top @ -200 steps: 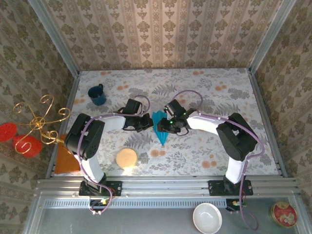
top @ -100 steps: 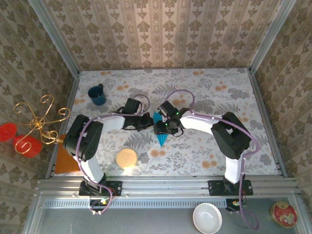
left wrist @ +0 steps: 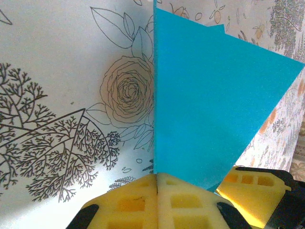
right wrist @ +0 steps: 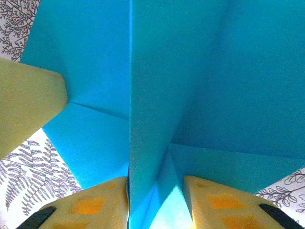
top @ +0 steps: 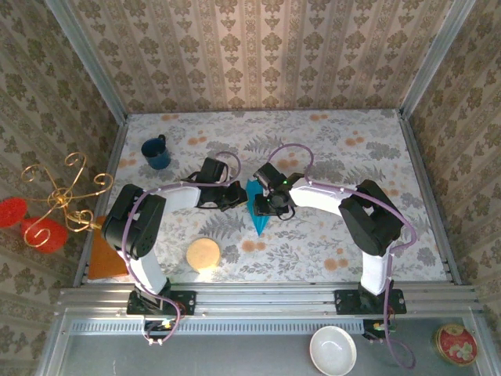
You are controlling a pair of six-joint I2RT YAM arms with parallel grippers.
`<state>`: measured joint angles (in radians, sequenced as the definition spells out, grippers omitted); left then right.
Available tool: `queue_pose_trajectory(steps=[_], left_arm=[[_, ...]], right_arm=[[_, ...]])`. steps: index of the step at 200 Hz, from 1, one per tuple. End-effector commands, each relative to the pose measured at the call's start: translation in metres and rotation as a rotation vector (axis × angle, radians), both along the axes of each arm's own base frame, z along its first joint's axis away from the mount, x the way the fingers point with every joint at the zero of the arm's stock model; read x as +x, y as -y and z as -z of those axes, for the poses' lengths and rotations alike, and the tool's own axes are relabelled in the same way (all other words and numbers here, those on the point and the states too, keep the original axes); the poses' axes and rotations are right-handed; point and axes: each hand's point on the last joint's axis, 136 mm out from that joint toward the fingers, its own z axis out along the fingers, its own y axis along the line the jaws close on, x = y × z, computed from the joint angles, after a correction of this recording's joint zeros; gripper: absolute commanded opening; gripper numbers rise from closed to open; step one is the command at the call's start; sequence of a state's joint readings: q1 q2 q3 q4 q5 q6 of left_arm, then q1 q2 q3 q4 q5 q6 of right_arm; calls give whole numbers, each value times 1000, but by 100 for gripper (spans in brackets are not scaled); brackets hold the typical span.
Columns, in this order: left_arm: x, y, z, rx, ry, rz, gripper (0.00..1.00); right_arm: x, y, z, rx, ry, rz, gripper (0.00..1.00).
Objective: Fold a paper plane with a square sheet of paper (pick it up from the middle)
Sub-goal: Move the paper plane to the top-center of the table.
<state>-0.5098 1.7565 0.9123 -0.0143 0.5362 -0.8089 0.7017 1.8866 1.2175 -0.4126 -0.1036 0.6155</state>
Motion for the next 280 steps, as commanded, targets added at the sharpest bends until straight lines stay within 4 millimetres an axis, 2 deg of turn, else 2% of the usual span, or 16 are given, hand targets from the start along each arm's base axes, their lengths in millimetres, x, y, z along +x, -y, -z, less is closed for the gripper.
queue_pose_trajectory(steps=[1, 34, 55, 70, 93, 97, 137, 168, 219, 252, 280], left_arm=[[2, 6, -18, -34, 26, 17, 11], [4, -1, -25, -39, 40, -1, 18], [5, -10, -23, -20, 40, -21, 27], [6, -20, -20, 7, 39, -43, 36], [2, -30, -17, 53, 45, -54, 44], [8, -40, -16, 65, 47, -82, 45], [6, -65, -8, 206, 69, -94, 59], [4, -75, -7, 263, 88, -95, 70], [3, -79, -7, 312, 110, -85, 85], [2, -78, -4, 322, 105, -73, 89], [3, -78, -4, 327, 106, -66, 95]], right_arm=[[-1, 0, 7, -22, -31, 24, 36], [0, -1, 10, -16, -39, 37, 36], [2, 2, 8, -31, -29, 49, 33], [5, 8, 4, -55, -13, 64, 30], [12, 21, -3, -103, 23, 85, 26], [14, 24, -5, -114, 30, 86, 25], [40, 60, -13, -215, 73, 116, 14], [71, 81, -17, -262, 108, 119, 12], [117, 79, -13, -272, 129, 89, 13], [132, 78, -5, -272, 123, 102, 16], [136, 79, 3, -284, 113, 113, 22]])
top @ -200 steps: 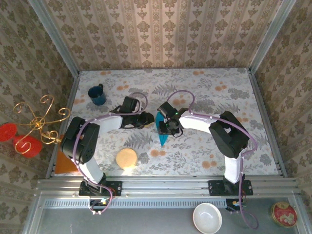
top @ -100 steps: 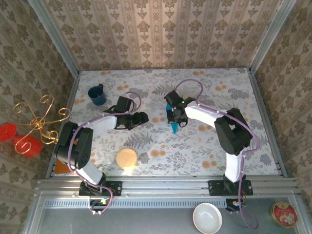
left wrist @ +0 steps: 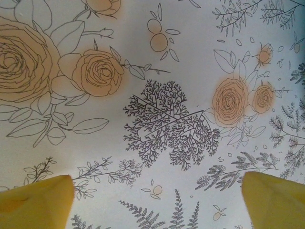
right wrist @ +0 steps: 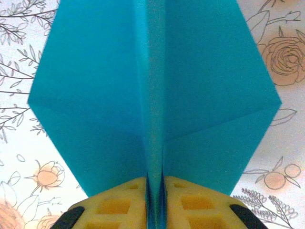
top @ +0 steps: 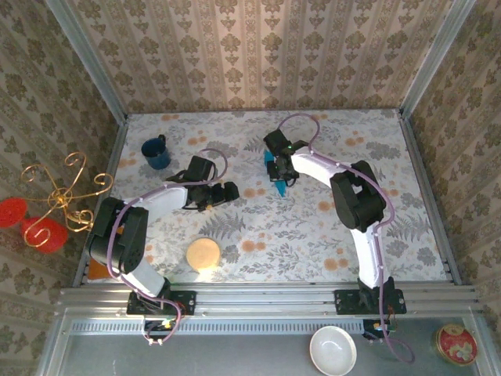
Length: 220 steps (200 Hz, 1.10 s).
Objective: Fold a paper plane with a square sheet of paper (pick it up from the middle)
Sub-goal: Move the paper plane to the top-center of the table.
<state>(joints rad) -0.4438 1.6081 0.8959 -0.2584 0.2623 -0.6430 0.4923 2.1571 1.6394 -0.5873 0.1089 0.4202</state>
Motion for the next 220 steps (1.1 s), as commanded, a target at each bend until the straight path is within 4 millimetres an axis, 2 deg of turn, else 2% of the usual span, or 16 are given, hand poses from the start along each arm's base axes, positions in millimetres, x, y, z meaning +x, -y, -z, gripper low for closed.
queue_pose_trajectory(steps=[1, 138, 197, 220], left_arm=[[-3, -3, 0, 29, 0, 17, 95], [-1, -6, 0, 61, -2, 17, 100], [-1, -8, -1, 72, 2, 12, 100], [0, -8, -3, 72, 4, 12, 100]], right_arm=[[2, 9, 6, -45, -21, 11, 22], [-3, 25, 48, -157, -77, 67, 36], [4, 29, 54, -171, -76, 137, 40], [7, 25, 53, -153, -77, 143, 44]])
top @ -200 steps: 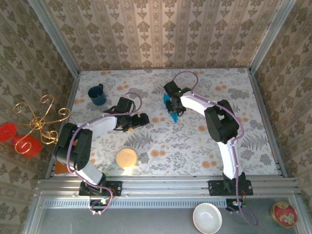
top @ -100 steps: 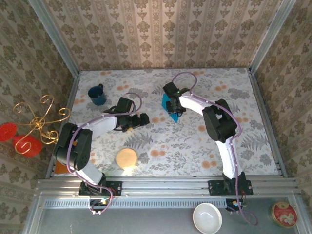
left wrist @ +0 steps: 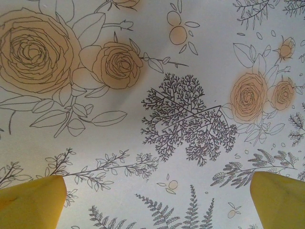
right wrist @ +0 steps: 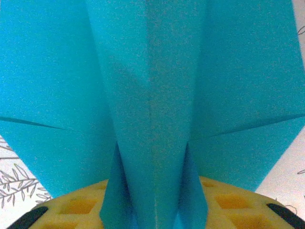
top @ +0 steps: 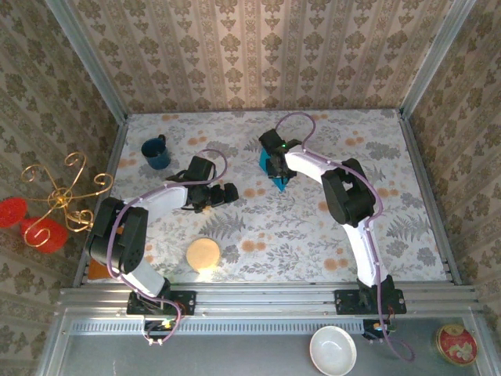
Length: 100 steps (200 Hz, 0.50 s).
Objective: Fold a paper plane with a square sheet of paper (pick it up from the middle)
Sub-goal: Move the paper plane to the top-center of the table.
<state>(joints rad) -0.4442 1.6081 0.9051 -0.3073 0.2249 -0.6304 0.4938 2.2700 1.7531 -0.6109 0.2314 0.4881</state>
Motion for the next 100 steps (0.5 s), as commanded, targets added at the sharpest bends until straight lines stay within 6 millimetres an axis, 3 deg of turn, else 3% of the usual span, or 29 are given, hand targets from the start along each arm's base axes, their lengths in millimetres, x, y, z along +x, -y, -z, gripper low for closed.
queue_pose_trajectory(steps=[1, 37, 76, 80, 100], left_arm=[[3, 0, -6, 21, 19, 19, 100], [6, 1, -15, 12, 38, 18, 100], [17, 3, -38, 2, 115, 19, 100], [14, 12, -41, 0, 127, 47, 100], [24, 16, -56, 5, 198, 67, 100]], right_arm=[[-17, 16, 36, -60, -111, 44, 44], [-13, 10, 18, -23, -87, 34, 44], [-6, 8, -38, 45, 6, 27, 46], [-5, 7, -46, 54, 19, 23, 47], [-7, 7, -79, 109, 74, 10, 52]])
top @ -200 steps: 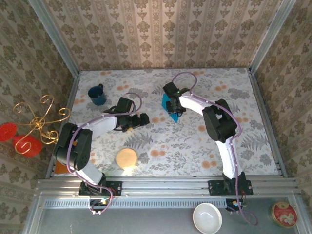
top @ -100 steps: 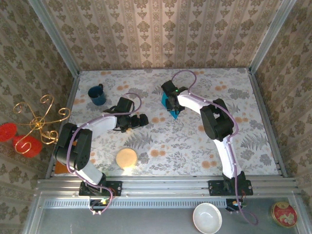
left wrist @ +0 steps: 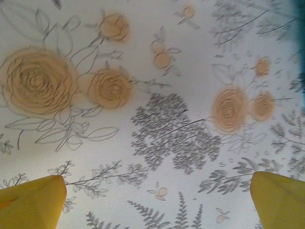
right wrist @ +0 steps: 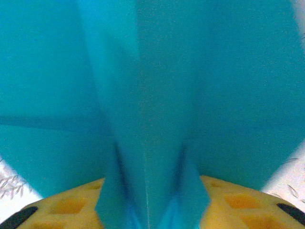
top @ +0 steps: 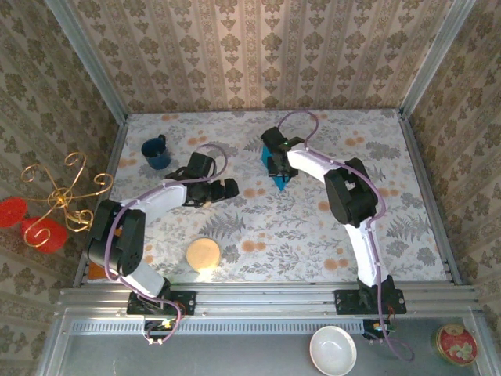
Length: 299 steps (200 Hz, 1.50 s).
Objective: Fold a paper plane with a square sheet of paper (pick it up from the middle)
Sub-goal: Move the paper plane to the top-center of the table, then reset both arms
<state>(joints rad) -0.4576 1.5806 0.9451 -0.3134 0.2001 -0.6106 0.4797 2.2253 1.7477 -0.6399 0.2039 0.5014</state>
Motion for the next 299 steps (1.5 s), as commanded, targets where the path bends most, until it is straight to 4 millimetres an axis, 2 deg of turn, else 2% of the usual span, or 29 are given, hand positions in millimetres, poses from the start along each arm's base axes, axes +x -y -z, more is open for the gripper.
queue_pose_trajectory(steps=[1, 23, 47, 54, 74, 91, 96, 98, 103, 114, 124, 142, 160, 200, 217, 237, 267, 299], left_arm=[[14, 10, -35, 6, 130, 49, 100], [29, 9, -55, 50, 255, 56, 100], [46, -4, -71, 146, 380, 34, 100], [50, -10, -75, 185, 416, 22, 100], [59, -34, -86, 304, 519, -35, 100], [62, -56, -93, 369, 599, -83, 100], [62, -65, -93, 386, 610, -106, 100], [62, -68, -94, 393, 615, -116, 100], [61, -74, -94, 407, 620, -130, 100], [62, -103, -91, 444, 611, -196, 100], [60, -121, -88, 472, 599, -227, 100], [56, -146, -83, 538, 593, -260, 100], [53, -163, -81, 593, 618, -264, 100], [54, -189, -72, 619, 620, -264, 100], [57, -195, -73, 615, 665, -244, 100], [59, -199, -71, 603, 722, -218, 100], [61, -200, -58, 488, 779, -188, 100], [64, -190, -59, 409, 890, -113, 100]], right_arm=[[-4, 3, -63, 79, 80, -5, 52], [-11, 12, -98, 124, 161, 1, 59], [-22, 41, -131, 131, 275, 36, 66], [-24, 53, -144, 121, 327, 54, 68], [-42, 98, -163, 54, 447, 128, 77], [-61, 138, -171, -11, 538, 203, 86], [-65, 149, -166, -35, 544, 227, 90], [-70, 154, -174, -38, 571, 241, 91], [-75, 165, -180, -48, 606, 268, 94], [-89, 188, -176, -85, 636, 317, 100], [-99, 207, -172, -111, 658, 366, 100], [-115, 237, -160, -152, 669, 441, 100], [-126, 258, -144, -224, 685, 484, 100], [-138, 280, -108, -275, 661, 526, 100], [-137, 284, -90, -256, 646, 523, 100], [-132, 282, -78, -223, 658, 485, 100], [-113, 265, -85, -167, 735, 357, 100], [-98, 246, -88, -133, 783, 228, 100]])
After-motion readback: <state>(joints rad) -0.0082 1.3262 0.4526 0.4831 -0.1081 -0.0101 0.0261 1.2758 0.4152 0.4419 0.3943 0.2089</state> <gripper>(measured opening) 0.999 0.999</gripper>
